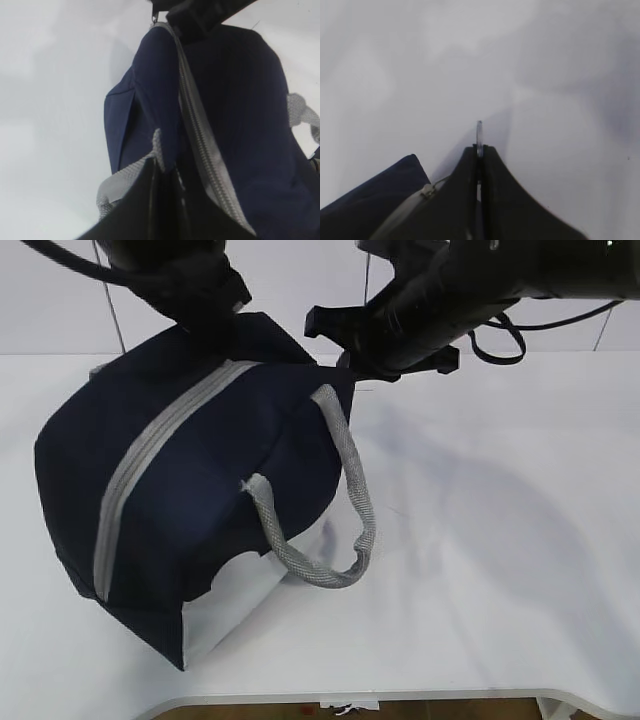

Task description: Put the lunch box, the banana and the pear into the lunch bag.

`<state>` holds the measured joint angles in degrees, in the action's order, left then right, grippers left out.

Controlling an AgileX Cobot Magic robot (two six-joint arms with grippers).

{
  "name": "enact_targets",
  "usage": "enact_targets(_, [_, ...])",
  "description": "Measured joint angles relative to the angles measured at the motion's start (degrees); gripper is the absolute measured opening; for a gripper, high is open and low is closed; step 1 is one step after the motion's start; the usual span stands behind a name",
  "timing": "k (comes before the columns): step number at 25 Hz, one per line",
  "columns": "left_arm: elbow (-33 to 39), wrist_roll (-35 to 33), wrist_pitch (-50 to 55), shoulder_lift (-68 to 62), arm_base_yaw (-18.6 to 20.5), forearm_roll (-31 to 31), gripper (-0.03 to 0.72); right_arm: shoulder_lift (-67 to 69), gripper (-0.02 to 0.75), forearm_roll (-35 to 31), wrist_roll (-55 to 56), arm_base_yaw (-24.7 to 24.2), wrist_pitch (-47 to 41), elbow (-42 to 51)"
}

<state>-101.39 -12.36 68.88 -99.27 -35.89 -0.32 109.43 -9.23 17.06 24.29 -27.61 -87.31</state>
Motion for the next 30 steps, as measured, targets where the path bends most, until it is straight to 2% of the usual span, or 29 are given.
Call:
enact_targets(19, [0.2,0.0,0.6,0.6,0.0,-0.2,0.006,2.5,0.016,-0.7,0.0,0.1,-1.1,-2.8])
enact_targets(22, [0.2,0.0,0.6,0.1,0.0,-0.3,0.006,2.5,0.080,-0.1,0.0,0.0,-1.2,-3.1])
enact_targets(28, [0.2,0.0,-0.8,-1.7,0.0,-0.1,0.006,2.5,0.290,0.2,0.0,0.0,-3.5,-3.5])
enact_targets(30, [0.2,0.0,-0.8,-2.5,0.0,-0.1,0.006,2.5,0.328,0.8,0.0,0.0,-5.9,-4.6])
